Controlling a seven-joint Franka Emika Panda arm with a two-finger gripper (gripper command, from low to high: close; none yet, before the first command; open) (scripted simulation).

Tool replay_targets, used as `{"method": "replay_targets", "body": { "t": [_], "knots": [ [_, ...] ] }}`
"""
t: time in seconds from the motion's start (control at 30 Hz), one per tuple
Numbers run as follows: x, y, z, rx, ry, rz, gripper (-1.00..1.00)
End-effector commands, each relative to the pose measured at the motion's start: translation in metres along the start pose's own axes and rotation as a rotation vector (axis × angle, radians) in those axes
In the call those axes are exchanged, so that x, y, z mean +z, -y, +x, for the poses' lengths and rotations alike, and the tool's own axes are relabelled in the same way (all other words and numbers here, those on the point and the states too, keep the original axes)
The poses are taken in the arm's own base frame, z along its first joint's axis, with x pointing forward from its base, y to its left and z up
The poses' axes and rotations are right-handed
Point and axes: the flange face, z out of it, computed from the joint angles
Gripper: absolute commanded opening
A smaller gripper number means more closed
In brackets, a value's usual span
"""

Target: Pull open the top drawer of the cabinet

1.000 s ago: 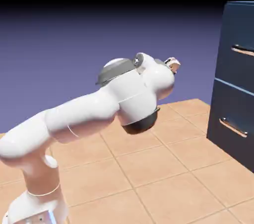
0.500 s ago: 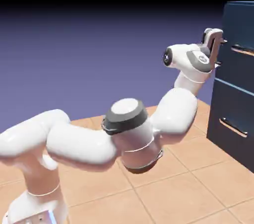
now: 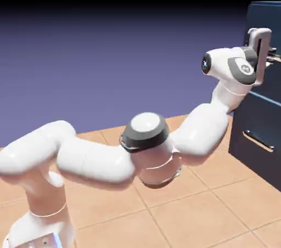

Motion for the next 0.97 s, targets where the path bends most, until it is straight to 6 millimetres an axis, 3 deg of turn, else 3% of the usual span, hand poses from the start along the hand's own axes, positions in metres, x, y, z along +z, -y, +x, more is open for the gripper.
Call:
{"method": "replay_targets", "body": {
  "t": [0.0,0.37,0.8,0.83,0.87,0.93],
  "knots": [
    [-0.007,0.0,0.0,0.0,-0.001,-0.001,-1.0],
    [-0.095,0.0,0.0,0.0,-0.001,-0.001,-1.0],
    [-0.23,0.0,0.0,0.0,-0.001,-0.001,-1.0],
    [-0.23,0.0,0.0,0.0,-0.001,-0.001,1.0],
    [-0.23,0.0,0.0,0.0,-0.001,-0.001,1.0],
    [-0.254,0.001,0.0,0.002,0.0,-0.001,1.0]
  ]
}}
